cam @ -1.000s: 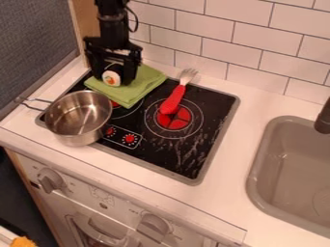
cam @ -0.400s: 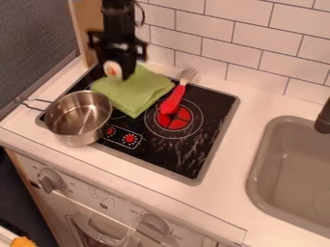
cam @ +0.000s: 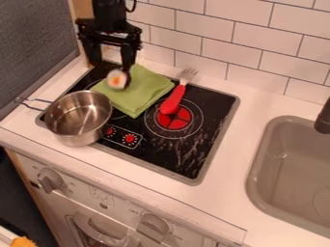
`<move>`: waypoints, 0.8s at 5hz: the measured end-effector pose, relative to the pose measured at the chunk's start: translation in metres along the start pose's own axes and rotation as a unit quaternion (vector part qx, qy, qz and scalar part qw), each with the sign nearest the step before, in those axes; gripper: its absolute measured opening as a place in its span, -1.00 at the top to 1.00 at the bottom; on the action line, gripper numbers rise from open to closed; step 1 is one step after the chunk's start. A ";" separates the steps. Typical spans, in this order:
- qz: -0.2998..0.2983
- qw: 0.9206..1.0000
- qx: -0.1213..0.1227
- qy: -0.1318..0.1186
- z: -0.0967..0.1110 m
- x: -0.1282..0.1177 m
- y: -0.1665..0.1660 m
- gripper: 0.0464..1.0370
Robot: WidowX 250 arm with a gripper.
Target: Put the sushi object in the pot.
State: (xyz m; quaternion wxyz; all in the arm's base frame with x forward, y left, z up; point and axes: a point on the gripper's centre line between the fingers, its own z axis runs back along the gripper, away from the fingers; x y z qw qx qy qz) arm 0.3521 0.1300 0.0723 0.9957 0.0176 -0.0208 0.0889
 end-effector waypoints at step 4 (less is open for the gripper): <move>0.007 1.000 -0.013 0.018 -0.015 0.005 -0.006 -0.93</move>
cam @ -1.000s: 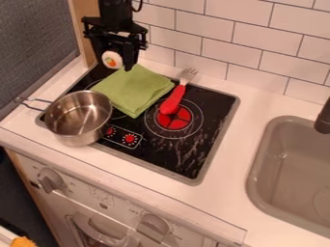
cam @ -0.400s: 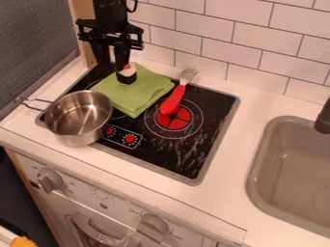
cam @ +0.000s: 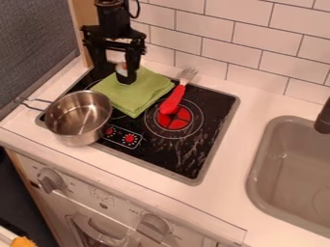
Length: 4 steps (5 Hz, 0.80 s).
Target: Put the sushi object in the pot.
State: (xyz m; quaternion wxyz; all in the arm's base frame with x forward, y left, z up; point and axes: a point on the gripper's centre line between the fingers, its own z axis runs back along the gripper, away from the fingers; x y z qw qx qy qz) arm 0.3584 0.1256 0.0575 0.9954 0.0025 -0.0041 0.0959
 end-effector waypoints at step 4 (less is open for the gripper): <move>-0.006 1.000 0.010 0.025 -0.025 0.011 -0.007 0.16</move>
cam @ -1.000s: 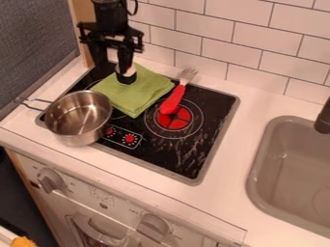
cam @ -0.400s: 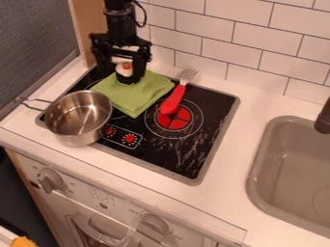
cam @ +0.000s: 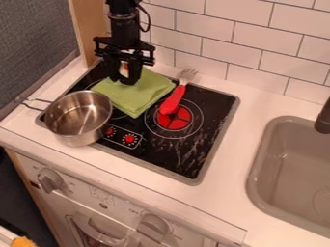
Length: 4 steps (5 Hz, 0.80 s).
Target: Put the sushi object in the pot.
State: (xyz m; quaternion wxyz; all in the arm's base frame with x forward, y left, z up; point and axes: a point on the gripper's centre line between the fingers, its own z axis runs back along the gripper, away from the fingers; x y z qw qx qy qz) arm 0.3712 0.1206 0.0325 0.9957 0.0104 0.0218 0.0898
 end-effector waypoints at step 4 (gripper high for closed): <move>0.041 0.997 -0.015 0.058 0.011 -0.104 -0.004 0.31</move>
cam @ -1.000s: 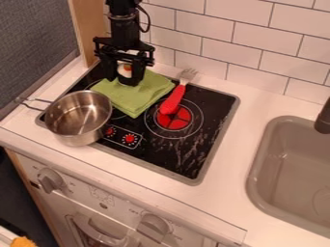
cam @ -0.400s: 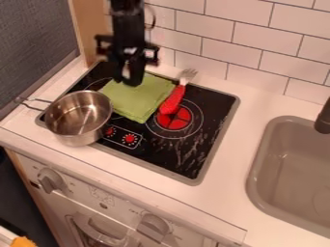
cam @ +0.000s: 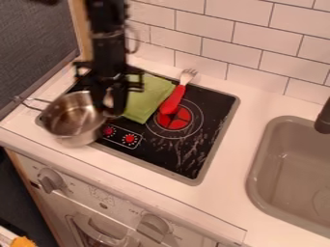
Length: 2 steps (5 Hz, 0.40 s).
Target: Put the sushi object in the pot.
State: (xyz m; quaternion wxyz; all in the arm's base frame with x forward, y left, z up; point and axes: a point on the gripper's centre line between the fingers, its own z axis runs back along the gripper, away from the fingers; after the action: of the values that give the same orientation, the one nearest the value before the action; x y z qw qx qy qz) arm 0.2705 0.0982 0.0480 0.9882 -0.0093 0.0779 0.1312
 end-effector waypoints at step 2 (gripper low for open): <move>0.061 0.998 -0.023 0.011 -0.011 -0.003 0.038 0.35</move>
State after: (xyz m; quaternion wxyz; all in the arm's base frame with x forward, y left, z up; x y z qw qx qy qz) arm 0.2557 0.1334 0.0382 0.9770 -0.0291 0.0856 0.1932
